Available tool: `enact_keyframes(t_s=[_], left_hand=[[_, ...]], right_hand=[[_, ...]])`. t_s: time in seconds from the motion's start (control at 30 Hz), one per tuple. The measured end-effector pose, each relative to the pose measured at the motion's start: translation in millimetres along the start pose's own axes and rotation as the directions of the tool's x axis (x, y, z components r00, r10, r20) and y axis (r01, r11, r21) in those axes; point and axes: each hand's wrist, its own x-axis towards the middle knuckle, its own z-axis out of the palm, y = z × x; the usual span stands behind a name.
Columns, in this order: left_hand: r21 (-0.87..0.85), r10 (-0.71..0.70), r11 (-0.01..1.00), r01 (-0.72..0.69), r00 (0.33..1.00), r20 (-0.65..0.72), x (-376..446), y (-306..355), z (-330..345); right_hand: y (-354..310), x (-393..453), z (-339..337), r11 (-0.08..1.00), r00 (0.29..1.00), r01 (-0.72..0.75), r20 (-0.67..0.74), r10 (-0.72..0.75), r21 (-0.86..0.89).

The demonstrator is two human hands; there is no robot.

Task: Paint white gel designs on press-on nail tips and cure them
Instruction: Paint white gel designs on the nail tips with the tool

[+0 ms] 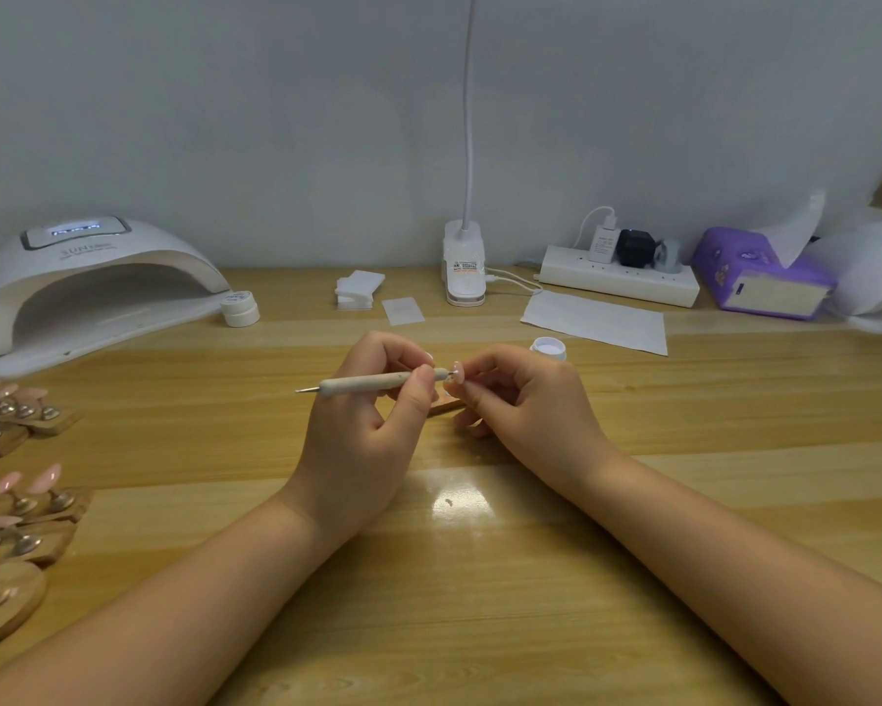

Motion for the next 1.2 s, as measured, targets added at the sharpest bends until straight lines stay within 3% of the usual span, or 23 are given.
enact_keyframes(t_s=[0.93, 1.2], left_hand=[[-0.002, 0.1, 0.995, -0.1, 0.995, -0.029, 0, 2, 0], [-0.086, 0.075, 0.993, -0.083, 0.992, -0.101, 1, 3, -1]], right_hand=[[-2, -1, -1, 1.0, 1.0, -0.009, 0.0, 0.009, -0.006], [-12, -2, -3, 0.99, 0.995, 0.052, -0.087, -0.04, 0.134]])
